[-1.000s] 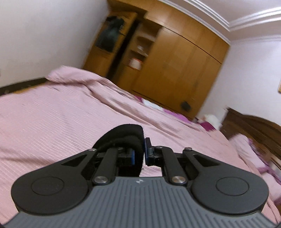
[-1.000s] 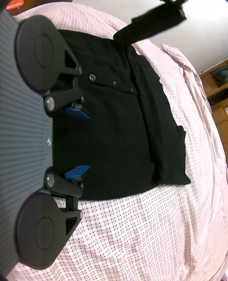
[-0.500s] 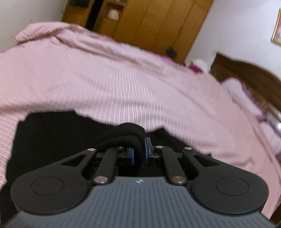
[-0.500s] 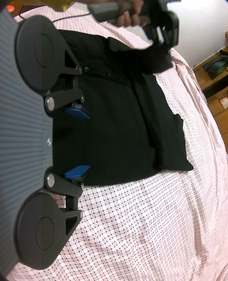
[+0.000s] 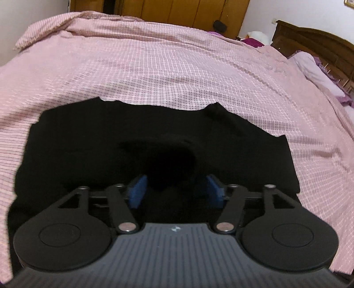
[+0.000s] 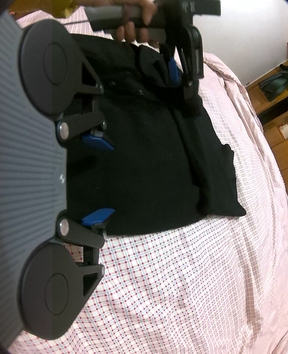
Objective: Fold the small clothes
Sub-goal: 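Lay the sleeve across the cardigan body and open the left gripper, then close the right gripper on the cardigan side edge and lift it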
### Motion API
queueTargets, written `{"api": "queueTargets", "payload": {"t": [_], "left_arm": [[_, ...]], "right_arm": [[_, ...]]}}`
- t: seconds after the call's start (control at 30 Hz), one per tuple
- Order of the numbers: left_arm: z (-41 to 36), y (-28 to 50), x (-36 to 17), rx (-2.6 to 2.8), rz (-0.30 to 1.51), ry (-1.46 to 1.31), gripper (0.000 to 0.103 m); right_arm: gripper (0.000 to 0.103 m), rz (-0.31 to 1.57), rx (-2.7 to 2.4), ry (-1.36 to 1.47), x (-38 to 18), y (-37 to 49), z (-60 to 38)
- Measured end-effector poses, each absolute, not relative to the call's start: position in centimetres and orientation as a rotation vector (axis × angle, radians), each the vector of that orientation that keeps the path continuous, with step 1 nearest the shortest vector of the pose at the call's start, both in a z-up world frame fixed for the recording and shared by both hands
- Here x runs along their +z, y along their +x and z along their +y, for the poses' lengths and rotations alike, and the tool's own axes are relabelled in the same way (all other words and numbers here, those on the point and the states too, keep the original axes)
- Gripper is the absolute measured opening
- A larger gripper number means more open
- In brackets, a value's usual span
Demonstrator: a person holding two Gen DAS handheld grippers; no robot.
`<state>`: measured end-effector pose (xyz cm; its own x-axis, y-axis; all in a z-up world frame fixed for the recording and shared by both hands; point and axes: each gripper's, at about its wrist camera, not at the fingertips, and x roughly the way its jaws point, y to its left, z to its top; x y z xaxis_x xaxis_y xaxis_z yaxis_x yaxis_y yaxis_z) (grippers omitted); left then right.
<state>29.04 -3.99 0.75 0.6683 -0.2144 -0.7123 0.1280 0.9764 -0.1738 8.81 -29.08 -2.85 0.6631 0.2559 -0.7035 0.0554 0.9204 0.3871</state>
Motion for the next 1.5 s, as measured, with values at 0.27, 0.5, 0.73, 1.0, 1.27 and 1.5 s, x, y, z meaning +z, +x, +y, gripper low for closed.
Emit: {"api": "queueTargets", "payload": {"t": [0.27,0.5,0.73,1.0,1.27,1.5], "left_arm": [[0.0,24.3,2.9,-0.097,0.813,-0.046,0.076],[6.7,20.9,1.8,0.040,0.842,-0.101,0.077],[11.1,19.9,0.2,0.132,0.845,-0.182,0.077],[12.5,19.9,-0.8,0.144,0.849,-0.203,0.077],[12.9,19.9,-1.8,0.163,0.861,-0.209,0.077],[12.8,20.1,-2.0,0.159,0.854,-0.193,0.077]], "right_arm": [[0.060,0.835,0.135,0.348,-2.1,9.2,-27.9],[0.061,0.834,0.192,0.221,-0.2,11.4,-24.8],[0.060,0.815,0.287,0.087,2.3,16.1,-19.9],[0.060,0.816,0.425,-0.069,4.8,23.2,-13.0],[0.060,0.841,0.444,-0.316,3.1,30.1,-7.2],[0.039,0.903,0.444,-0.390,0.4,32.3,-5.5]]}}
